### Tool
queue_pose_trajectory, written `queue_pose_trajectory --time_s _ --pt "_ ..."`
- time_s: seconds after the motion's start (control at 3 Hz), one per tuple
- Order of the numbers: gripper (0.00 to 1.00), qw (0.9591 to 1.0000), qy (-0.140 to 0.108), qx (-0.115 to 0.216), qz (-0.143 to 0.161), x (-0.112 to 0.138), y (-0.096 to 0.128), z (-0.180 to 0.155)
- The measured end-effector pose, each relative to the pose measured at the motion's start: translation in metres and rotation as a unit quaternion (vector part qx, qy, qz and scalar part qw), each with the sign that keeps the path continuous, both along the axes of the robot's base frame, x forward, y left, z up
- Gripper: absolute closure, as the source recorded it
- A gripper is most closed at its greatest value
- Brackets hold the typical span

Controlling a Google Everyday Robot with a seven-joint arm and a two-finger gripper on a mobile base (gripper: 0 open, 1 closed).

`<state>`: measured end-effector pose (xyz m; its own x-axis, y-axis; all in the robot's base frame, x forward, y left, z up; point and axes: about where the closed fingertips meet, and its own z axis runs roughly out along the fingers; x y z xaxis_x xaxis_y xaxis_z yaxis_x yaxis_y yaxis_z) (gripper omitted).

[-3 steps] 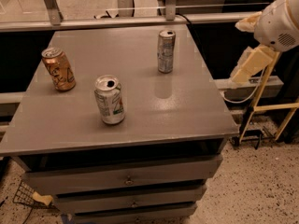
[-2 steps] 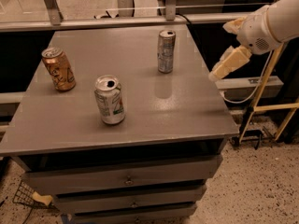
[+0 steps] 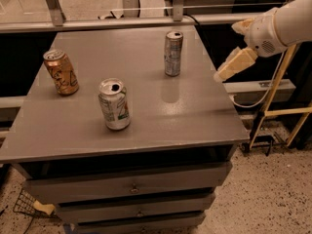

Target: Knock redbull can over

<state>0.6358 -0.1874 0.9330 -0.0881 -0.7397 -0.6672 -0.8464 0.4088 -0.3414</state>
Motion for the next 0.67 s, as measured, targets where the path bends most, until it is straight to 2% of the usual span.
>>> queue_pose_trajectory --time_s 0.33,0.67 --pt "0.00 0.9974 0.010 0.070 0.008 0.018 0.026 -0.004" --pt "0.00 0.9889 0.030 0.144 0.018 0.036 0.058 -0.014"
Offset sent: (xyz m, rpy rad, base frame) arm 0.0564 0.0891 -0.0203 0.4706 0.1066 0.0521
